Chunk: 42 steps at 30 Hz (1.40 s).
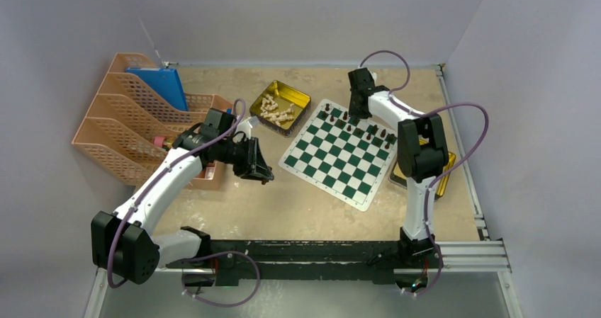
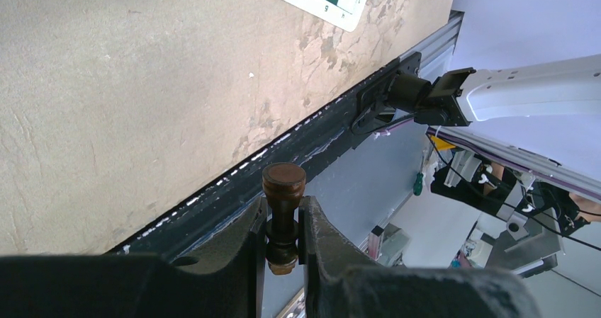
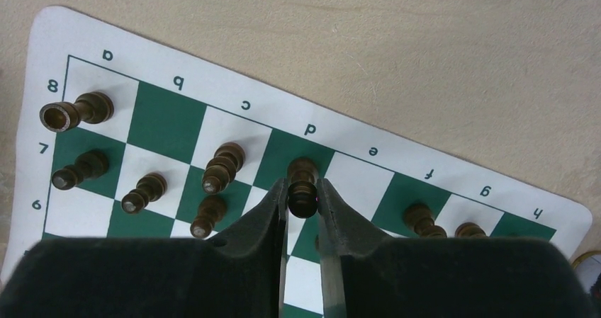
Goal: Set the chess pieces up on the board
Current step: Place the chess piece on the chessboard.
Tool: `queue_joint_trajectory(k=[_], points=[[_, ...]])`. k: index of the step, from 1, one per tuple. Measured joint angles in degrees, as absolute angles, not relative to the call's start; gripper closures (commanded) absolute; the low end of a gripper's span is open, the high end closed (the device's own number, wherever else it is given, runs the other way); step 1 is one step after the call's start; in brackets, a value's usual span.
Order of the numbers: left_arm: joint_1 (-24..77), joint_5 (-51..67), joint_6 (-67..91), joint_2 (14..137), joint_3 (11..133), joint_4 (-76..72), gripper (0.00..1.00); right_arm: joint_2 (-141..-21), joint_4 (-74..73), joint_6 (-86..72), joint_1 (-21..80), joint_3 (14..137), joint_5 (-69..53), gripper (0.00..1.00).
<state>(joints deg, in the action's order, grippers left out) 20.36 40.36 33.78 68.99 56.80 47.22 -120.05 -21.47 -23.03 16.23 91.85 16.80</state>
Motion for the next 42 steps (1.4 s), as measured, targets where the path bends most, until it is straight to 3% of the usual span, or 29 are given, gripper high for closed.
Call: queue_joint_trajectory(k=[9, 19, 24, 29, 32, 42], points=[[20.4, 40.4, 33.8, 69.3, 56.9, 47.2, 0.89, -120.0, -22.0, -23.0, 16.1, 92.1, 16.8, 0.6], [20.4, 43.0, 38.2, 69.7, 58.7, 46.0, 0.89, -118.6, -25.0, -22.0, 16.1, 95.5, 16.6, 0.56], [20.3, 46.2, 44.5, 70.3, 60.0, 45.0, 0.89, -111.4, -25.3, -17.9, 16.1, 95.1, 14.7, 0.58], [19.4, 49.4, 51.7, 71.7, 61.9, 43.7, 0.89, -96.1, -18.7, -13.0, 17.4, 88.5, 9.3, 0.59], [18.7, 50.7, 56.4, 72.2, 62.0, 43.3, 0.89, -88.1, -13.9, -9.3, 21.8, 83.6, 7.2, 0.59], [15.8, 52.2, 75.2, 68.8, 58.3, 39.5, 0.89, -68.2, 1.6, 6.1, 51.9, 62.8, 0.1, 0.54]])
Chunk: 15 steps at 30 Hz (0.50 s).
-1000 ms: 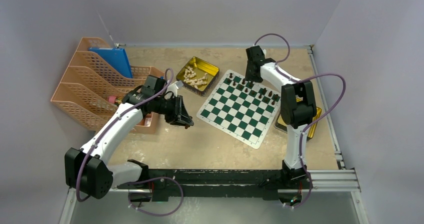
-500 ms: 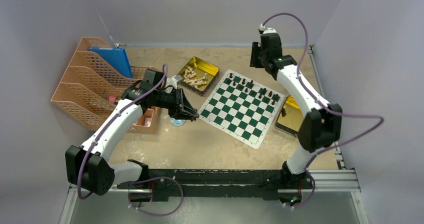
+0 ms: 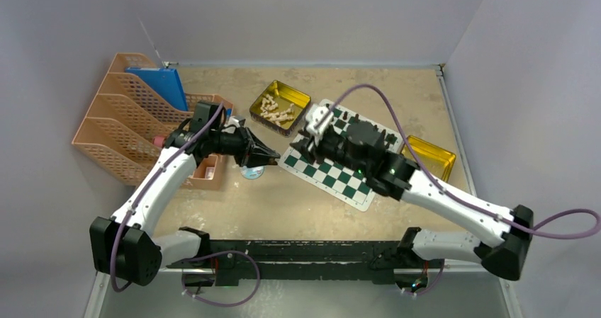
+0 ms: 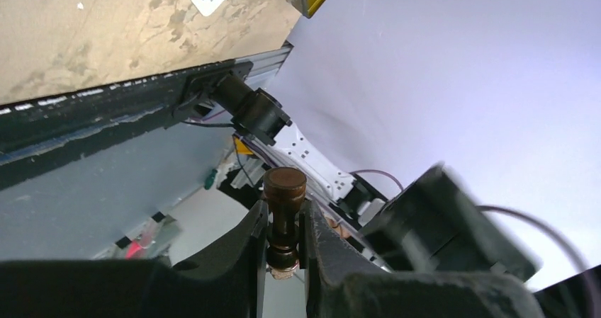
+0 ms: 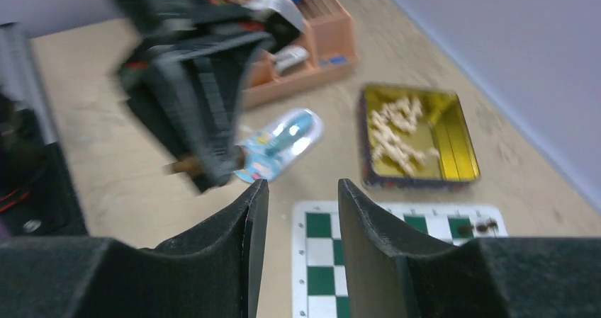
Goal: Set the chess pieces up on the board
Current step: Place the chess piece on the chessboard.
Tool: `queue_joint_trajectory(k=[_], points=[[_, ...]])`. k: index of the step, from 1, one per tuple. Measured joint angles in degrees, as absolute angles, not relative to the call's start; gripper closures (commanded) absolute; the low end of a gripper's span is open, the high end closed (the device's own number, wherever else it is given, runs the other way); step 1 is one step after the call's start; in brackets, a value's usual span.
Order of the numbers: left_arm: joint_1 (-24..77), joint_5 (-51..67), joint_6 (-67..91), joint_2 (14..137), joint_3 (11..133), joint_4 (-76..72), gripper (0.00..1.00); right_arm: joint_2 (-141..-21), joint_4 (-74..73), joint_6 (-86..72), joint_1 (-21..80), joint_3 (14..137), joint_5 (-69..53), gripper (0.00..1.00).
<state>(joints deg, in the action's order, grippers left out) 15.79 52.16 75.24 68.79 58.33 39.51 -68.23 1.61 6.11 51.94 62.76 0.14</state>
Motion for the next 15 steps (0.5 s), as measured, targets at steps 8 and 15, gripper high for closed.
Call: queue_joint_trajectory(k=[8, 15], points=[[15.5, 51.5, 82.8, 65.2, 54.9, 42.4, 0.89, -58.3, 9.1, 18.2, 68.3, 55.7, -0.3, 0.52], [15.4, 51.6, 85.1, 63.6, 53.7, 43.2, 0.89, -65.5, 9.3, 23.0, 73.2, 56.2, 5.3, 0.59]])
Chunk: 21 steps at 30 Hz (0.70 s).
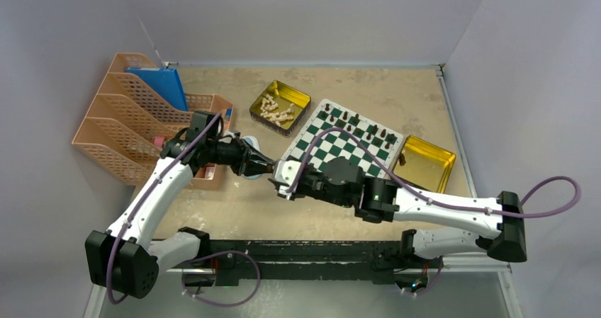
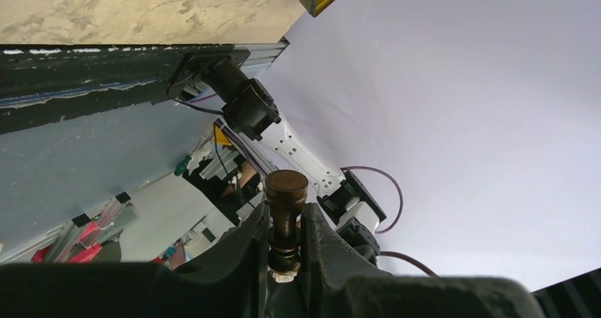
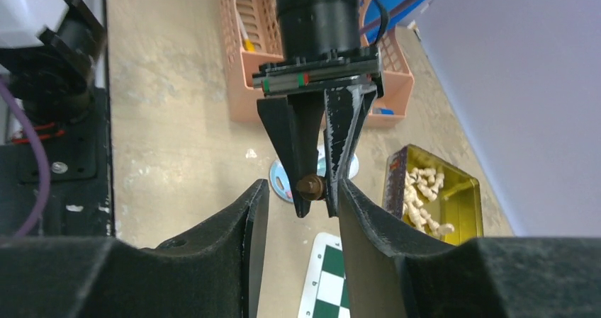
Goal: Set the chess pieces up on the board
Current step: Place the chess piece on the chessboard.
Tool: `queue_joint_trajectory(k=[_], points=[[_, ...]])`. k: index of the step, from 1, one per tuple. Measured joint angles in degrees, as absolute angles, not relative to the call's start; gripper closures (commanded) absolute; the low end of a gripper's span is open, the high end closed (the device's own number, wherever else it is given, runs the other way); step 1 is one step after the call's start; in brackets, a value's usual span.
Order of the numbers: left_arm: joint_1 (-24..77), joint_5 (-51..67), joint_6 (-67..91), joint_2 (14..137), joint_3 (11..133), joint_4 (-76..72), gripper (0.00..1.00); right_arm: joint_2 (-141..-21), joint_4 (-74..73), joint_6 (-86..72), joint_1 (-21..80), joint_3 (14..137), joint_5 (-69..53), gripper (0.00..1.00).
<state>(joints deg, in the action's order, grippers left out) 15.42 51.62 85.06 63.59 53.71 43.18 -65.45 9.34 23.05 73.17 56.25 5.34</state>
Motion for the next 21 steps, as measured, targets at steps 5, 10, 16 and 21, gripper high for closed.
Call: queue_joint_trajectory(k=[5, 10, 16, 21], points=[[15.4, 51.7, 85.8, 62.7, 53.7, 43.4, 0.89, -69.1, 9.5, 25.3, 75.0, 56.2, 9.9, 0.62], [15.4, 51.8, 86.4, 62.0, 53.7, 43.6, 0.89, -69.4, 10.7, 26.7, 75.5, 56.2, 12.6, 0.65], [15.4, 52.1, 86.7, 61.5, 53.7, 43.6, 0.9, -69.4, 11.0, 27.5, 75.9, 56.2, 14.5, 0.66], [15.4, 52.3, 87.5, 61.4, 53.7, 43.6, 0.9, -69.9, 11.2, 28.2, 76.3, 56.2, 15.6, 0.66]])
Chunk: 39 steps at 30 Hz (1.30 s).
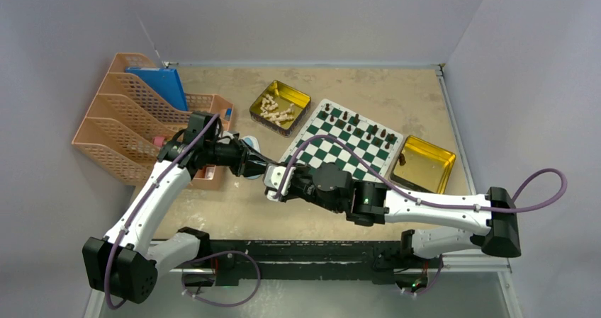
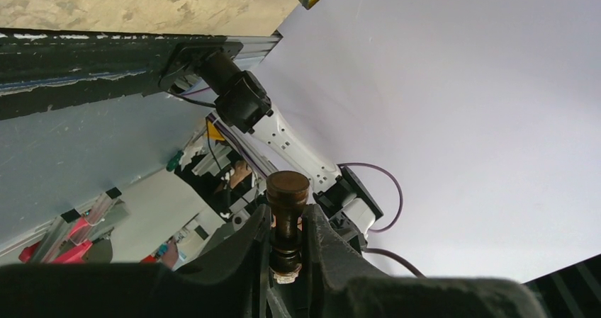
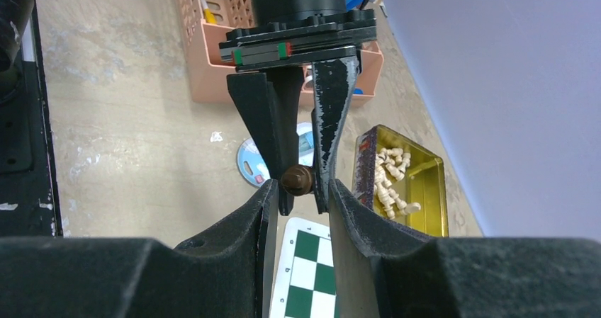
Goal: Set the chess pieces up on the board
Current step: Place the chess piece on the chessboard.
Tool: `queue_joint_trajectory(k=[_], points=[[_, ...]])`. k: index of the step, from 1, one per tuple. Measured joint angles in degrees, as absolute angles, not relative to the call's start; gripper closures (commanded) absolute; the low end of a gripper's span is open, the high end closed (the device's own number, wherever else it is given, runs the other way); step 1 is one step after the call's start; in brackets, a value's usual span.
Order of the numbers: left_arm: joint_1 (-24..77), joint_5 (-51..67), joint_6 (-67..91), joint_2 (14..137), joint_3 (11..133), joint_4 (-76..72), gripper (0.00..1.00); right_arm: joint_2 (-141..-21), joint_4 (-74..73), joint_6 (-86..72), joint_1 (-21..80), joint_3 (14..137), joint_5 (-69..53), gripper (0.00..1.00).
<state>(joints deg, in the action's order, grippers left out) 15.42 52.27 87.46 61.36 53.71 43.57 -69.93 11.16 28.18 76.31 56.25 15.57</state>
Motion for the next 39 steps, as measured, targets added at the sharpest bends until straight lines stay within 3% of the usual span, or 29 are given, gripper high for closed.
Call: queue_joint_trajectory(k=[13, 19, 22, 25, 33, 39], points=[[15.4, 52.3, 87.9, 61.0, 53.7, 43.4, 0.91, -72.3, 12.4, 28.8, 77.1, 56.3, 16.6, 0.69], [15.3, 52.1, 87.9, 61.0, 53.7, 43.3, 0.91, -72.8, 13.3, 28.8, 77.2, 56.4, 18.4, 0.81], [15.3, 52.1, 87.9, 60.9, 53.7, 43.3, 0.9, -72.8, 13.3, 28.8, 77.3, 56.4, 18.8, 0.92], [15.2, 52.1, 88.0, 60.9, 53.7, 43.3, 0.82, -72.8, 13.5, 28.7, 77.3, 56.4, 19.0, 1.0], [15.2, 52.4, 88.0, 60.9, 53.7, 42.9, 0.49, -73.9, 13.5, 23.3, 77.6, 57.8, 23.2, 1.0], [15.2, 52.0, 87.8, 60.9, 53.7, 42.9, 0.39, -74.5, 11.0, 15.3, 77.5, 58.9, 28.3, 1.0]])
